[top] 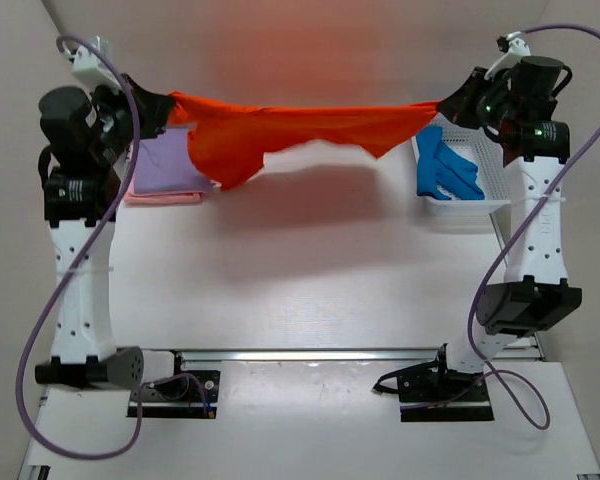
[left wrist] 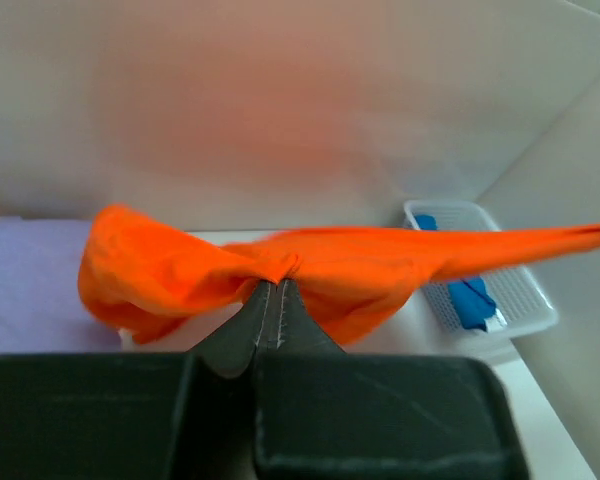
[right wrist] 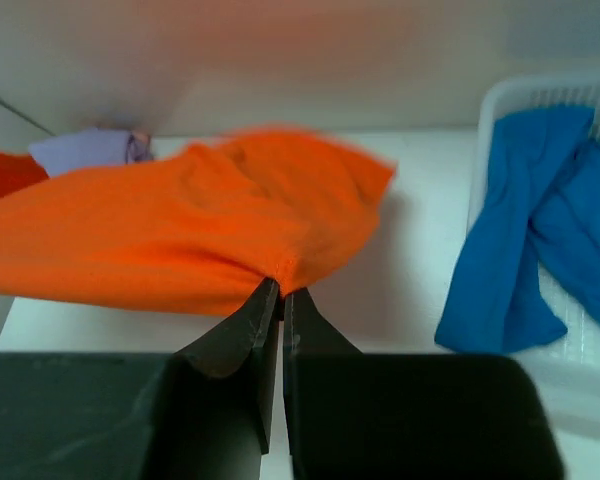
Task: Fold and stack the t-shirts
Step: Flatten out the tshirt, then grap the side of the flattened tshirt closest away from the robot with both arms
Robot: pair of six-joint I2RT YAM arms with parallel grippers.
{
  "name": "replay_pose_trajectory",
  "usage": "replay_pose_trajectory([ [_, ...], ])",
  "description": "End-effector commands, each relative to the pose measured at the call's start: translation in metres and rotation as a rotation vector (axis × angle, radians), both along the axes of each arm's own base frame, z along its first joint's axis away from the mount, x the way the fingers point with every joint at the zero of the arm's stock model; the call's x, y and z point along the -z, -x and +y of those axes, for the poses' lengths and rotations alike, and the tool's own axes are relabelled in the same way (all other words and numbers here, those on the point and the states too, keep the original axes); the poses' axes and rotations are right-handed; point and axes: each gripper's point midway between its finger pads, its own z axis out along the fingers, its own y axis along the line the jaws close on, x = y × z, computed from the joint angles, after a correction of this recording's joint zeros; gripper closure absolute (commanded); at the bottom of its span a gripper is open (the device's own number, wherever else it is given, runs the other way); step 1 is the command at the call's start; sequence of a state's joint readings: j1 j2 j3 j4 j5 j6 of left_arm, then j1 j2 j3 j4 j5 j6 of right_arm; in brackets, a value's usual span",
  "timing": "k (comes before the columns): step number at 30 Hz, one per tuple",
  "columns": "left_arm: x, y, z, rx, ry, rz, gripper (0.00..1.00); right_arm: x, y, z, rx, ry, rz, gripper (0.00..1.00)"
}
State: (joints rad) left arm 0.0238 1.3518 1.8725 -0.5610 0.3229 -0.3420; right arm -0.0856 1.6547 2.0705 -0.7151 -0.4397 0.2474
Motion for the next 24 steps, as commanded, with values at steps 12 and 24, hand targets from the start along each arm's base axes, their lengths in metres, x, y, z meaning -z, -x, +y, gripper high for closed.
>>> replay_pose_trajectory([
  [12, 0.251, 0.13, -0.037, 0.102, 0.073, 0.367, 1.0, 0.279, 0.135, 0.008, -0.037, -0.102, 0.582, 0.99],
  [24, 0.365, 0.201, -0.053, 0.159, 0.109, 0.651, 1.0, 0.367, 0.235, 0.005, 0.061, -0.105, 0.91, 1.0],
])
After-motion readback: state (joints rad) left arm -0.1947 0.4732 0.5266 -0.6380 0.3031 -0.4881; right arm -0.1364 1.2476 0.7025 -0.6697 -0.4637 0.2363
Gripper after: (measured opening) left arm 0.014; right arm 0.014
